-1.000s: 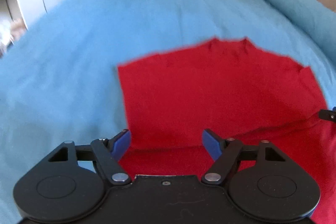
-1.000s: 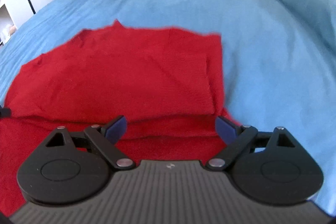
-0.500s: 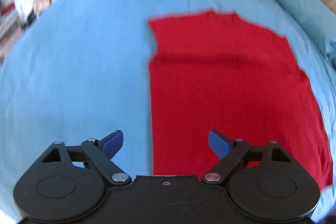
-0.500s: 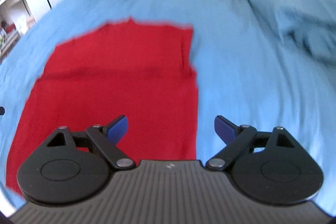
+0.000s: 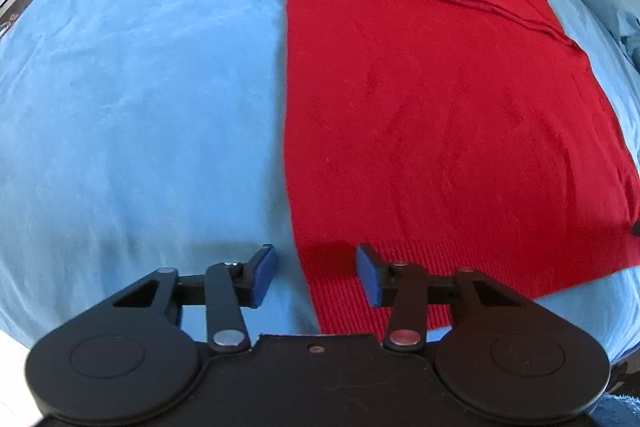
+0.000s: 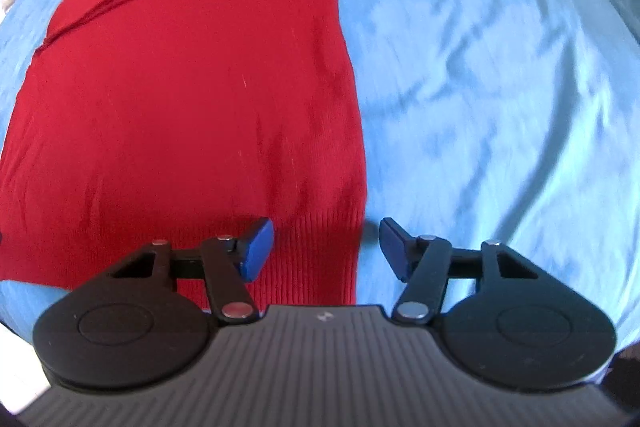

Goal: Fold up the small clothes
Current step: 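Move both tools to the ribbed hem of the folded sweater, then grasp the ribbed hem with both tools and lift it toward the collar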

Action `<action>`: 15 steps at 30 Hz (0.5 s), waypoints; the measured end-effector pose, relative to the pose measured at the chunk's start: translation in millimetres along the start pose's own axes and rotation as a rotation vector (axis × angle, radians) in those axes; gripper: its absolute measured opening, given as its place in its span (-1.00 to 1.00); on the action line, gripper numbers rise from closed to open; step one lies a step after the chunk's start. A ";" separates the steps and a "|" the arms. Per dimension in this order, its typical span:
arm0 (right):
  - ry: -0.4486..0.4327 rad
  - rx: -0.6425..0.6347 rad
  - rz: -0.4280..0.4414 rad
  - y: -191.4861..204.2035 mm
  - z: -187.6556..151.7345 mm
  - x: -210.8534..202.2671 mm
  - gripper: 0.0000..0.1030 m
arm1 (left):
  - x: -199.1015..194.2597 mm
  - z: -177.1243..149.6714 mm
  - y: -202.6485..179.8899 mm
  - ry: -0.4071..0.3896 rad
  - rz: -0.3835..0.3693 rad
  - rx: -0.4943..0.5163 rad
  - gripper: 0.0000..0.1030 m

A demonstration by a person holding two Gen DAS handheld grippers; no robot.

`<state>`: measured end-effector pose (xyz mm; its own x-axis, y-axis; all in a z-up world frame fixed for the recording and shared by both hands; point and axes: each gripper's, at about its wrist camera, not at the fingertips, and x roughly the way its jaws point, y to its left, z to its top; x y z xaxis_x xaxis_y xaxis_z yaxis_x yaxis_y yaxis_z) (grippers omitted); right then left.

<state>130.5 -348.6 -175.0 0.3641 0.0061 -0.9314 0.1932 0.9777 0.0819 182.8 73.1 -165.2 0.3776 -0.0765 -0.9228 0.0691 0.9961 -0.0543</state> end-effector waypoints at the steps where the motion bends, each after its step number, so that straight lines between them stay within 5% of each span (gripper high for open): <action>1: 0.009 0.000 0.003 -0.8 -3.1 0.8 0.35 | -0.2 -1.6 -0.3 0.003 -0.005 -0.002 -0.21; 6: 0.021 0.003 0.022 0.6 -8.8 6.2 0.11 | 1.3 -8.1 -8.6 0.028 -0.025 -0.006 -0.58; 10: 0.028 0.000 0.042 1.5 -6.4 7.6 -0.27 | 5.1 -16.5 -16.8 0.046 -0.018 -0.036 -0.63; 13: 0.034 0.004 0.054 -0.2 -4.1 8.1 -0.51 | 10.2 -13.5 -14.1 0.065 -0.031 -0.077 -0.84; 15: 0.038 0.009 0.059 -2.3 -2.2 7.8 -0.55 | 10.9 -8.7 -15.6 0.079 -0.031 -0.066 -0.89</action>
<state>130.9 -350.3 -183.2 0.3403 0.0718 -0.9376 0.1805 0.9736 0.1401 177.7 57.1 -177.8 0.3024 -0.1068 -0.9472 0.0176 0.9942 -0.1065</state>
